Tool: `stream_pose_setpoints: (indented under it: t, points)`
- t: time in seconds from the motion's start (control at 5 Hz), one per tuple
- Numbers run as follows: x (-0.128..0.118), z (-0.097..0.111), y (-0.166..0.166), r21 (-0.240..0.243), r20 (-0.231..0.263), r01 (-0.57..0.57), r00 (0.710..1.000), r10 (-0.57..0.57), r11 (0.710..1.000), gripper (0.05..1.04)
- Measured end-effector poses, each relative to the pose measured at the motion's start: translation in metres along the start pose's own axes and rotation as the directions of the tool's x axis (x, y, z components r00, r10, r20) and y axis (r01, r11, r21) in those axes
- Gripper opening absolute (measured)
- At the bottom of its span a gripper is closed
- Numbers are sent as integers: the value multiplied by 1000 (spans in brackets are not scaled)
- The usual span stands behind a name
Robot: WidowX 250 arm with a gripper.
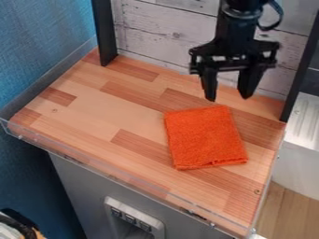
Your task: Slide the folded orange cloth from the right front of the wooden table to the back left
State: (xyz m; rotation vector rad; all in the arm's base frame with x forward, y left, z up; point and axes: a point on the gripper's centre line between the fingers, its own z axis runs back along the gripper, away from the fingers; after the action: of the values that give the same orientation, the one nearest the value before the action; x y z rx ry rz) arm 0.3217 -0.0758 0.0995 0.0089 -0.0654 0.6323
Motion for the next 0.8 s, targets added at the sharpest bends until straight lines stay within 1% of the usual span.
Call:
stream_pose_setpoints:
  t: [0.2, 0.4, 0.6, 0.8]
  points:
    - [-2, -3, 0, 4, 6, -36, 999, 35, 999, 381]
    - [-2, -14, 1, 18, 3, -67, 998, 67, 998, 161]
    - [-5, -30, 4, 44, -11, -71, 997, 72, 997, 67]
    - [-6, -46, 5, 69, -33, -66, 997, 69, 995, 59]
